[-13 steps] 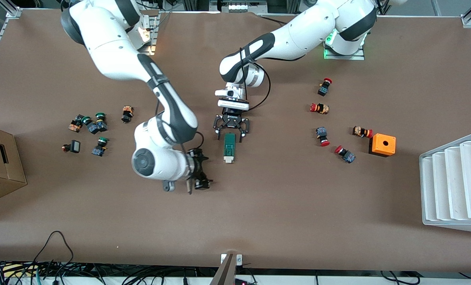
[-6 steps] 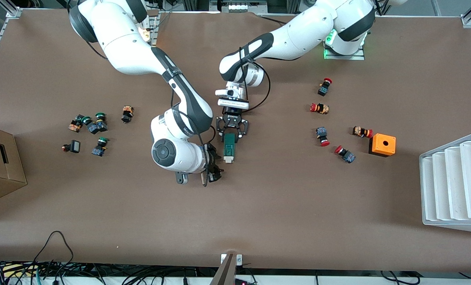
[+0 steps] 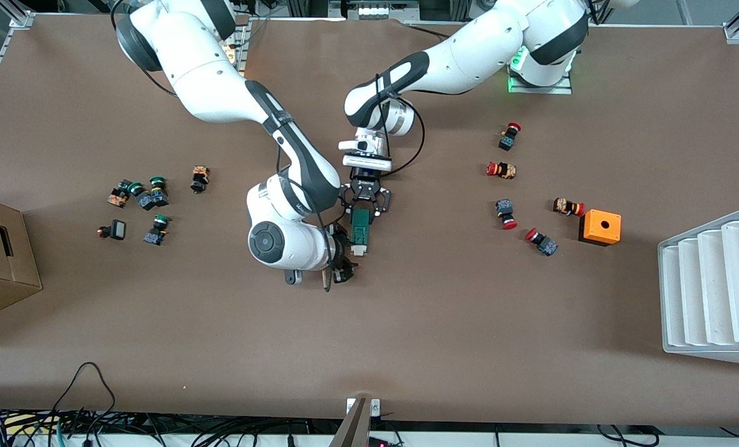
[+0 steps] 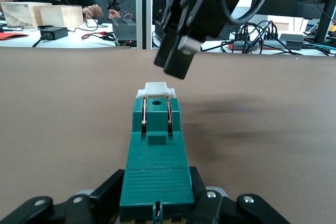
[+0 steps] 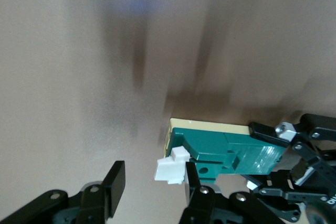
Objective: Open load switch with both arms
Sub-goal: 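Lower the right gripper onto the raised white switch handle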
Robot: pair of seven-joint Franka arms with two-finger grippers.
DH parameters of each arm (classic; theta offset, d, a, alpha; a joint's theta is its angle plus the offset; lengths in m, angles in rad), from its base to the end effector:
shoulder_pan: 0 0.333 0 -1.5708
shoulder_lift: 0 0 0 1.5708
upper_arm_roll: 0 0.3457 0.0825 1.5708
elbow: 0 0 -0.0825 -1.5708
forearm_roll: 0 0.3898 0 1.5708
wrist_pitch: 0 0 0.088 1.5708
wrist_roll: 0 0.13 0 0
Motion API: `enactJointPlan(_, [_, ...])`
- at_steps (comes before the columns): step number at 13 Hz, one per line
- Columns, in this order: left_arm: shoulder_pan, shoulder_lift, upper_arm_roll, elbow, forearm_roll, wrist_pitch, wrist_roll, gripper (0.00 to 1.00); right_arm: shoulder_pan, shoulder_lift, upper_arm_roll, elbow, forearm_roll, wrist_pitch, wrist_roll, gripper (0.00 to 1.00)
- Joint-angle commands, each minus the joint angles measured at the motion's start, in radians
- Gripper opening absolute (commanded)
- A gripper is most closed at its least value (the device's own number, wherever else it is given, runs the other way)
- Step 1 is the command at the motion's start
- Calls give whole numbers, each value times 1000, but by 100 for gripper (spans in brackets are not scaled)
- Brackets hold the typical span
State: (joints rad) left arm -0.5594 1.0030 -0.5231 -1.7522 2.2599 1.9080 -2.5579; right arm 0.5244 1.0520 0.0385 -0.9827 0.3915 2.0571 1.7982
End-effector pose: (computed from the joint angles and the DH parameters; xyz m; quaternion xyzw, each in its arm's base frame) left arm 0.4098 -0.5456 0.0640 0.8179 -0.0126 0.5730 0.0506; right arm 0.6852 0.4517 0.2104 -0.7393 0.6461 0.1706 0.0826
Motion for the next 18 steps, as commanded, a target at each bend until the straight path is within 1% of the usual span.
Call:
enactJointPlan(1, [-13,34,3,26,38,22,-28,39,17,25,-16,41,29,8,38,54])
enactJointPlan(6, [-19,34,3,26,36,17,-30,39,19,25,-14,41,35,0,87,54])
enactJointPlan(16, [-20,34,2,26,36,17,-30,40,23,40,-5,38,56,-15,118,54])
enactJointPlan(18, [-20,34,3,26,36,17,-30,40,26,40,-5,36,56,-17,138,53])
